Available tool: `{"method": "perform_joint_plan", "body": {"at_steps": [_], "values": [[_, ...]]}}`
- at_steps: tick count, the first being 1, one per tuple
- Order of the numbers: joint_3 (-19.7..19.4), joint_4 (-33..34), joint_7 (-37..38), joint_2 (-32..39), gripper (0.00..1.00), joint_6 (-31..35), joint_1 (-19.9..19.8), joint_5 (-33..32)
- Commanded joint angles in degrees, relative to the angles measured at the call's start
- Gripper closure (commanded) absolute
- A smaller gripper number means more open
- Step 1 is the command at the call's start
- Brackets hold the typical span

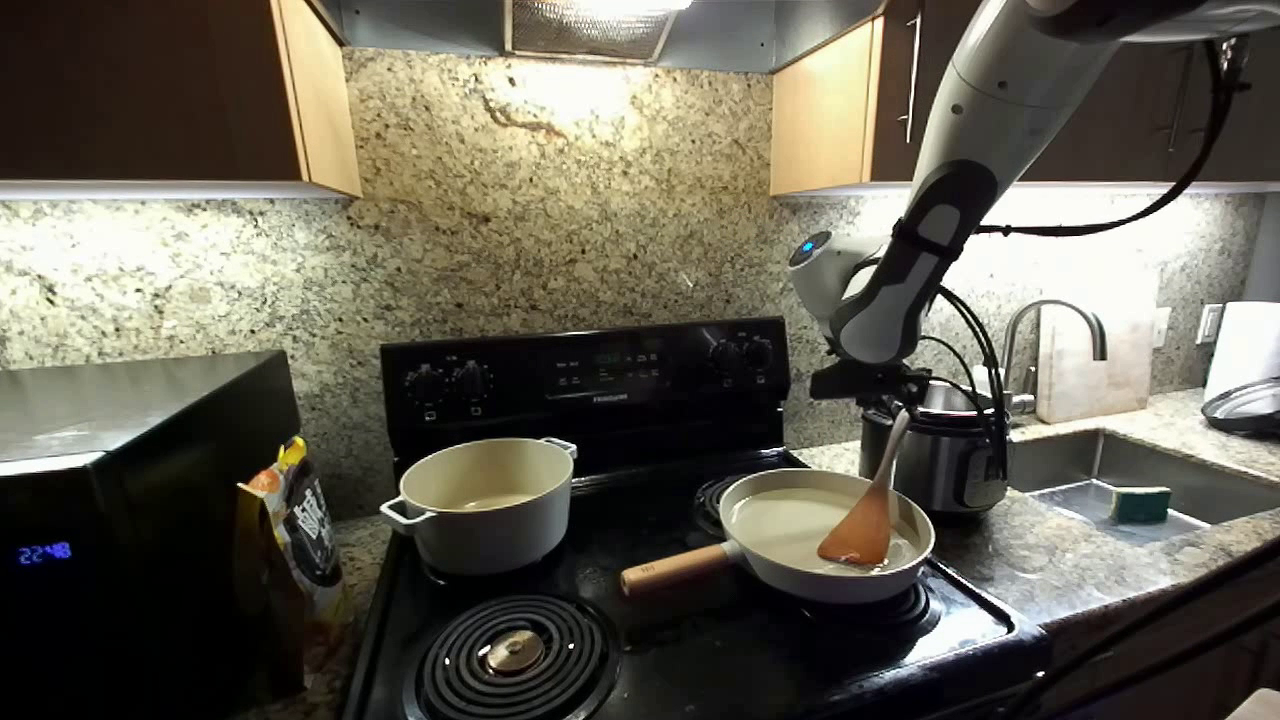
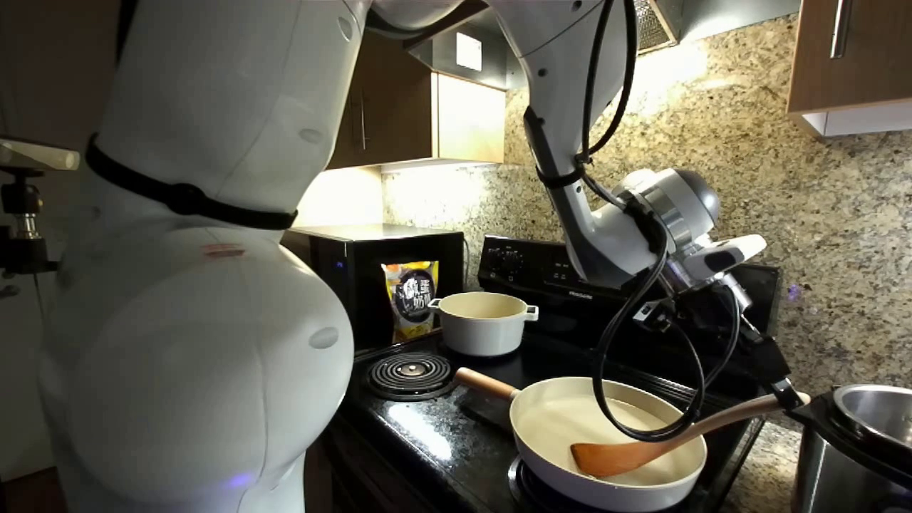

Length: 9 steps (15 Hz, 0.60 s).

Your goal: Stir the pan using the wooden spatula

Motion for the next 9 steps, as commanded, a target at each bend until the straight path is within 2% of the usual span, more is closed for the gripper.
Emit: {"method": "perform_joint_plan", "body": {"at_steps": [1,9], "values": [[-0.62,-0.53,-0.08,-1.43,0.93,0.45,-1.30,0.42],[-0.35,5.05,-1.65,0.18,0.93,-1.35,-1.64,2.34]]}}
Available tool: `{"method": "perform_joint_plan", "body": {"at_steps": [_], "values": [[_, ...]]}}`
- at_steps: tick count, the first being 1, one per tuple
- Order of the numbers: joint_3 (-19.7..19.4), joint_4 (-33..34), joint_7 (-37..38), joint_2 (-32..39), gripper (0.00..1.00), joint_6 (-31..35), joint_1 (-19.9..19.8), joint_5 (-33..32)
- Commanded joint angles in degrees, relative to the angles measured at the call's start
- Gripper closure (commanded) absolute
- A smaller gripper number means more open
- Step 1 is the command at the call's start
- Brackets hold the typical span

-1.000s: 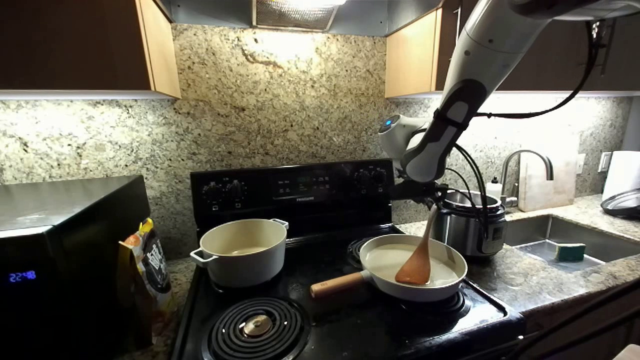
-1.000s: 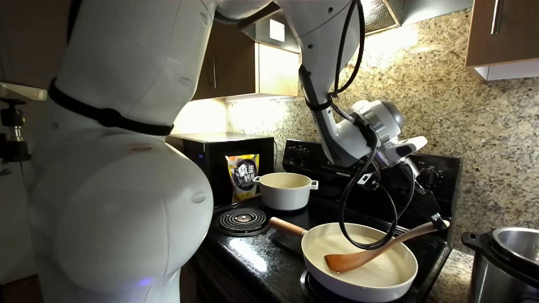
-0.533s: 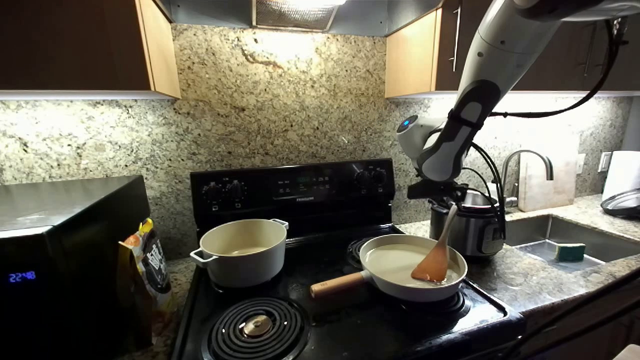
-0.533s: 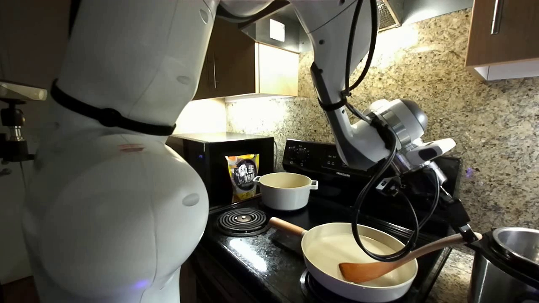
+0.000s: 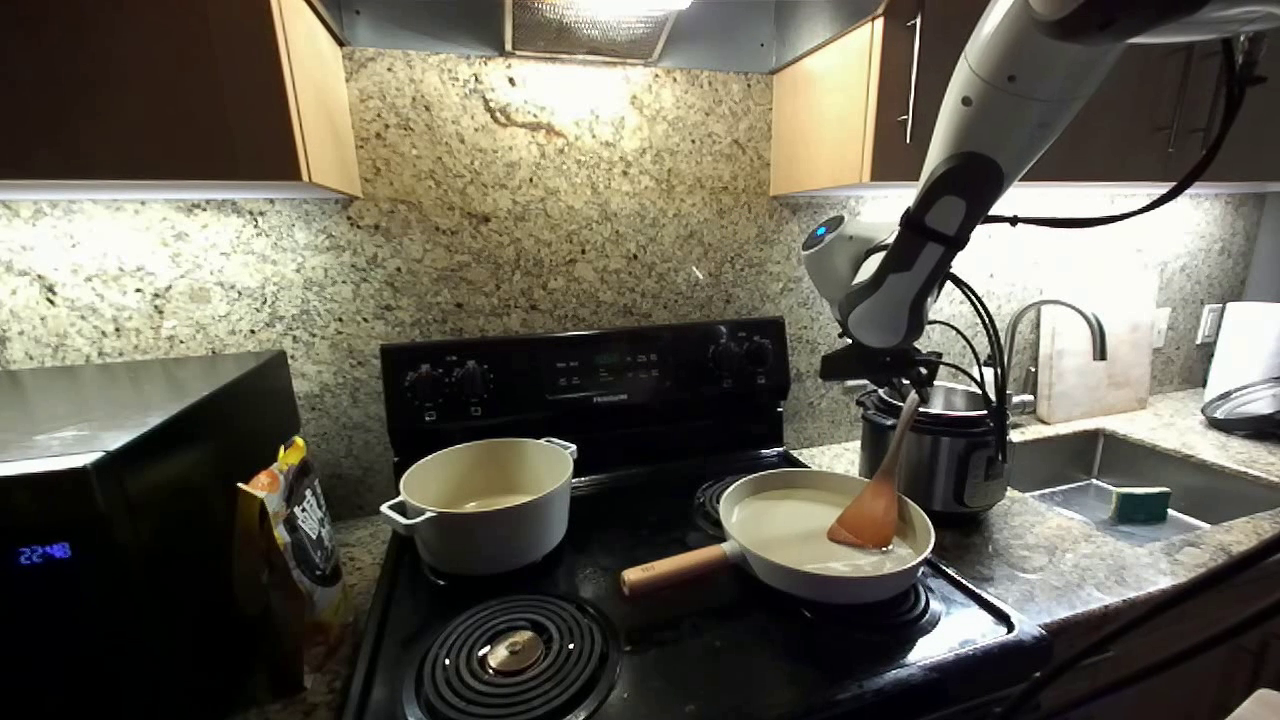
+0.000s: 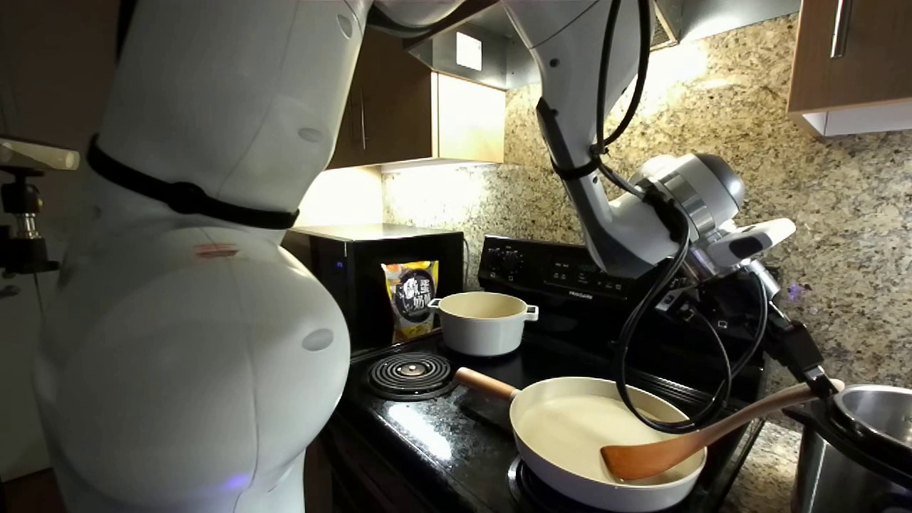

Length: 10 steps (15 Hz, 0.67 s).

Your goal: Stir the pan using the wooden spatula

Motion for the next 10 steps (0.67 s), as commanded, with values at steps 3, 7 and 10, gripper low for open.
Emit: {"method": "perform_joint_plan", "body": {"at_steps": [3,7,10], "values": [[1.27,4.75,-2.01,0.61,0.93,-2.40,0.40,2.63],[2.50,7.12,-1.48,0.76,0.93,-4.19,2.00,1.75],[3.63,8.08,-0.97,0.70,0.93,-5.74,3.74,0.97]]}}
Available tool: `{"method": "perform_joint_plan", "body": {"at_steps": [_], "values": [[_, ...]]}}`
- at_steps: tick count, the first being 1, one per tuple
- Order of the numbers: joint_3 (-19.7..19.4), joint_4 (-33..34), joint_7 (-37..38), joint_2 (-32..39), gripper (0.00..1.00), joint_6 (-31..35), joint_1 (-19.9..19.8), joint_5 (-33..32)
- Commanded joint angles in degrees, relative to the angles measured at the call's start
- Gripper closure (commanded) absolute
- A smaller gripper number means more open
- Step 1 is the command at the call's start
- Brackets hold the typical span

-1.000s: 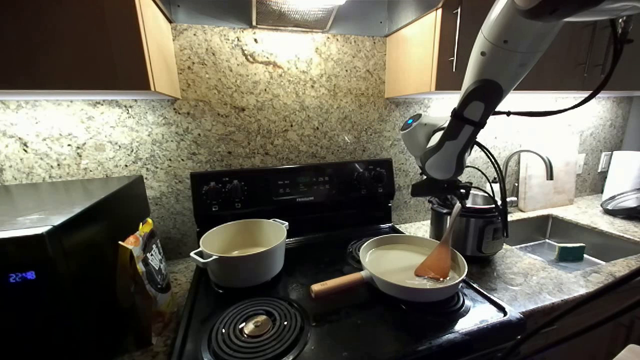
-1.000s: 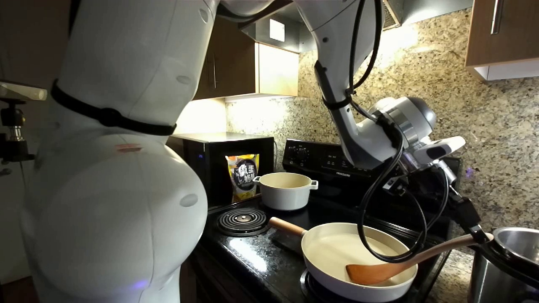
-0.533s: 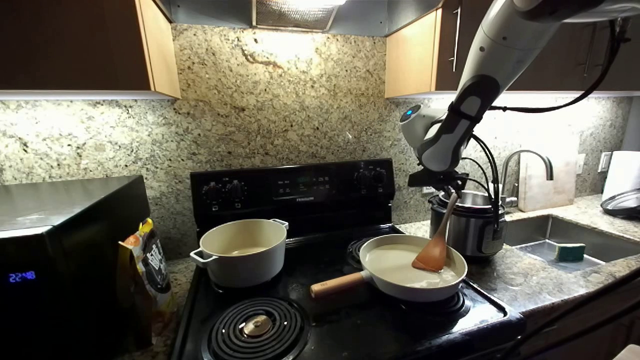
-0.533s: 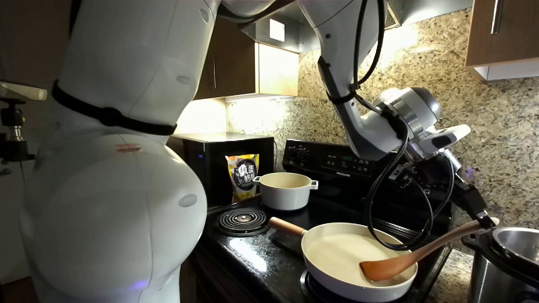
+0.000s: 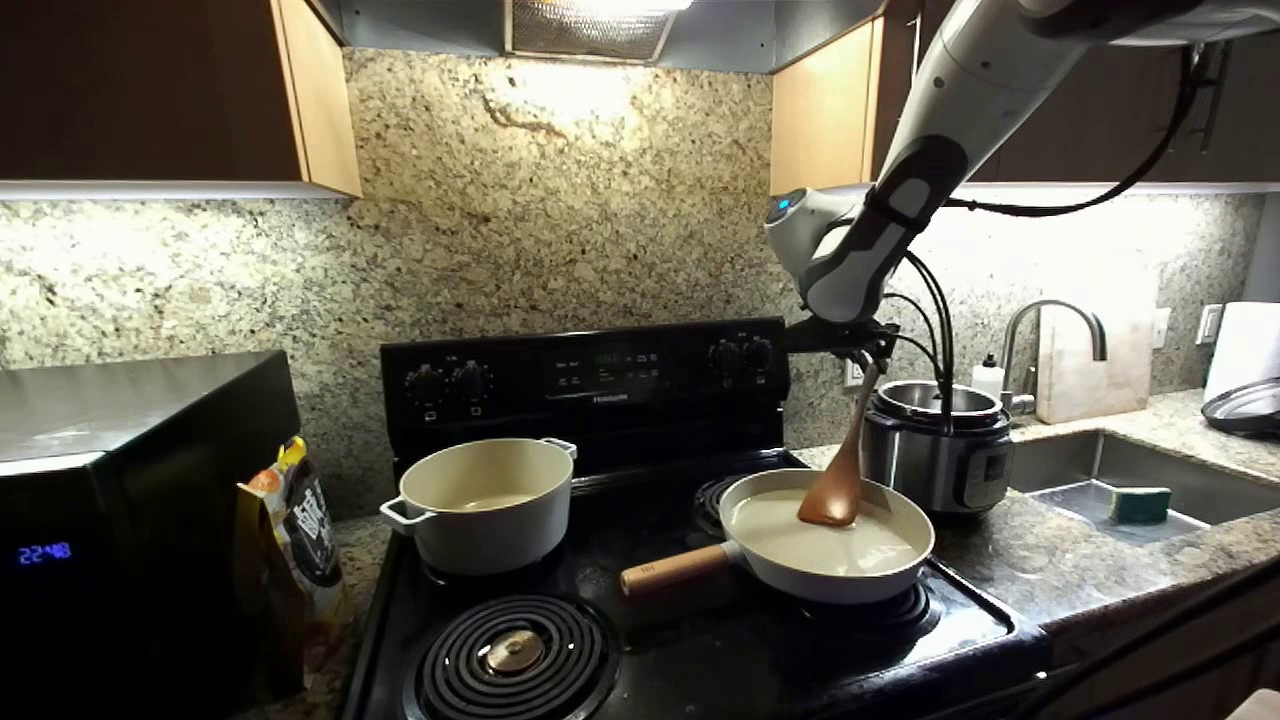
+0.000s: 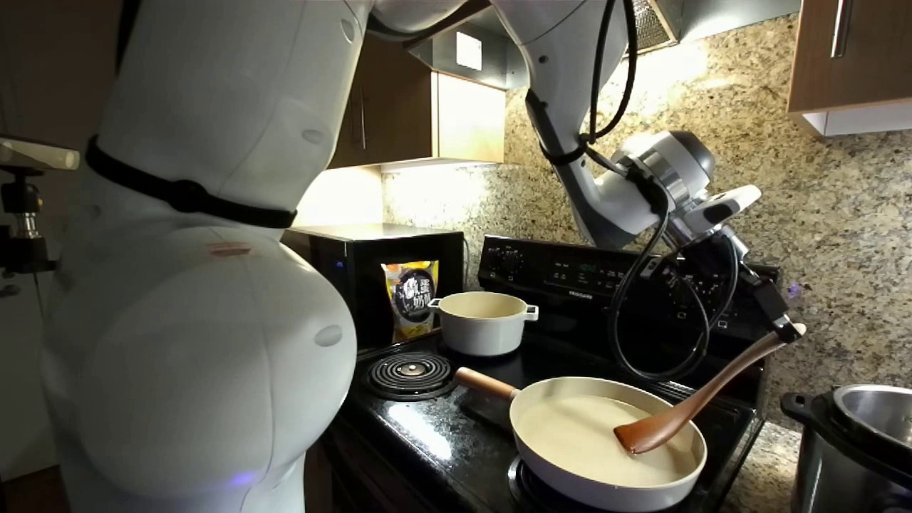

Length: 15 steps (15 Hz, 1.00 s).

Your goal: Stir the pan using the wooden spatula

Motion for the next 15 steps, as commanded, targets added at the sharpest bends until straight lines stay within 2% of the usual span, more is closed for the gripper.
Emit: {"method": "perform_joint_plan", "body": {"at_steps": [1,9,15], "values": [[1.24,1.47,-0.78,0.19,0.93,-2.43,1.80,-0.44],[2.55,-1.49,-0.16,-0.02,0.93,-0.42,3.89,-2.87],[2.47,-6.94,0.10,0.12,0.93,1.91,2.75,-3.04]]}}
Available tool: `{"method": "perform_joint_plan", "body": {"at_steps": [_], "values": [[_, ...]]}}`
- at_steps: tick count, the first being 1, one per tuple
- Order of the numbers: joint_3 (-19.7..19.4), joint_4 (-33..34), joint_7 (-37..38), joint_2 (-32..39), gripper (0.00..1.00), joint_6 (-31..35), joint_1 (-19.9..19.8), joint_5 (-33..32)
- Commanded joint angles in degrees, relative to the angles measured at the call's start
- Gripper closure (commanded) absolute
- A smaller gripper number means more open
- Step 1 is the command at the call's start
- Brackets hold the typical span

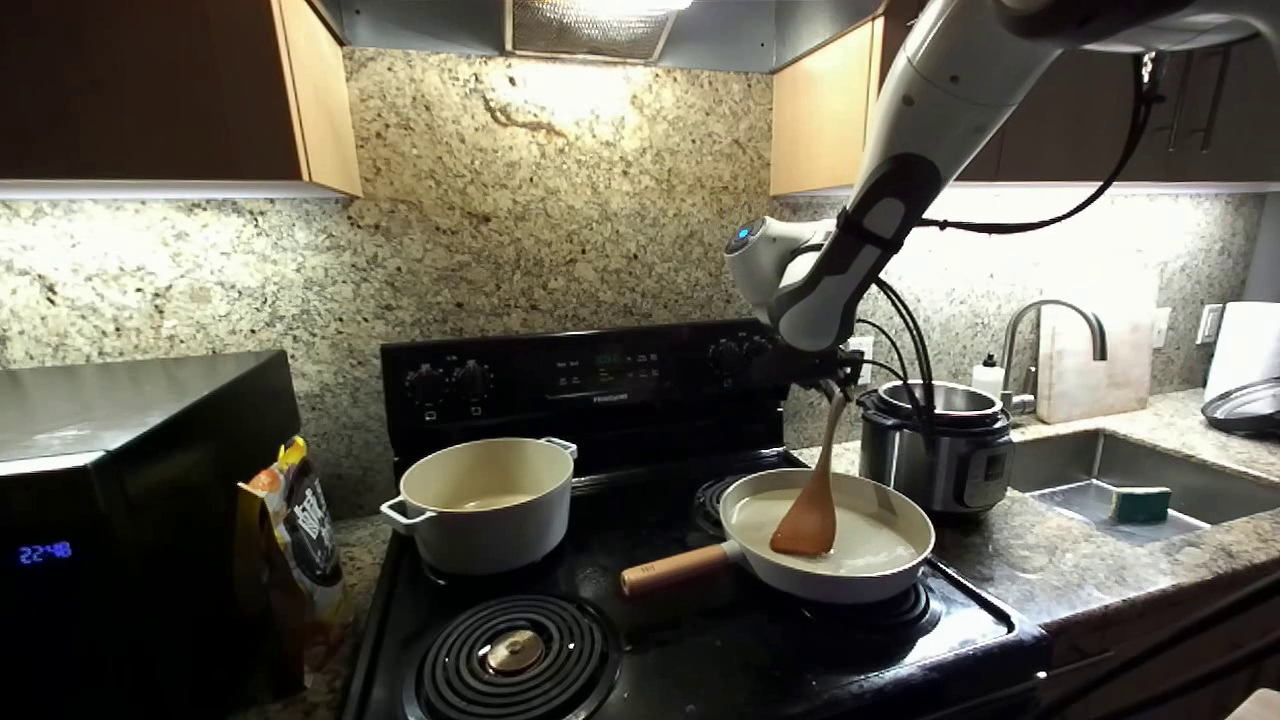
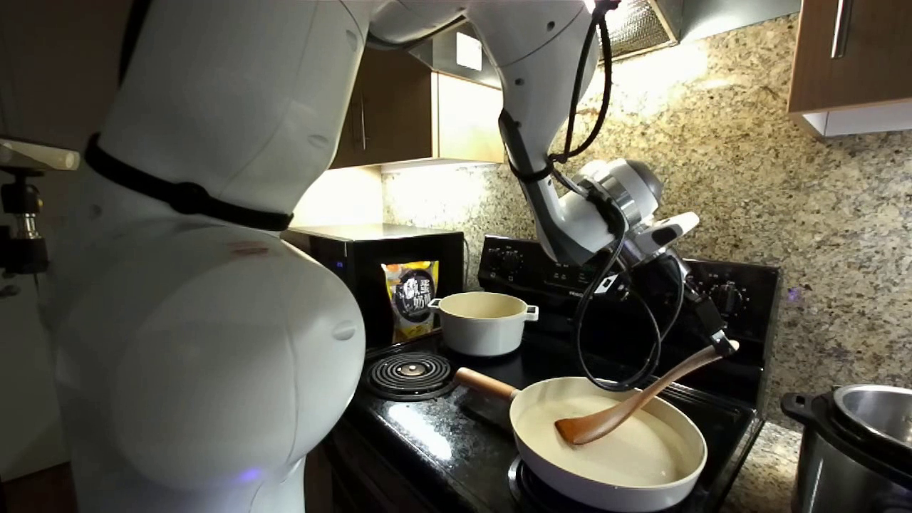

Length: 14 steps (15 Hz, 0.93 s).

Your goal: Stir the pan using the wooden spatula

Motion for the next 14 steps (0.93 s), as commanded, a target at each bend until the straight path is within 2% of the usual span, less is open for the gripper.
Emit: {"method": "perform_joint_plan", "body": {"at_steps": [1,8,14], "values": [[-0.53,-4.46,0.05,-1.09,0.93,2.53,-1.33,-0.66],[-2.79,-7.57,-0.39,-1.10,0.93,4.12,-4.34,0.62],[-4.28,-6.55,-0.66,-1.15,0.93,3.58,-6.25,1.41]]}}
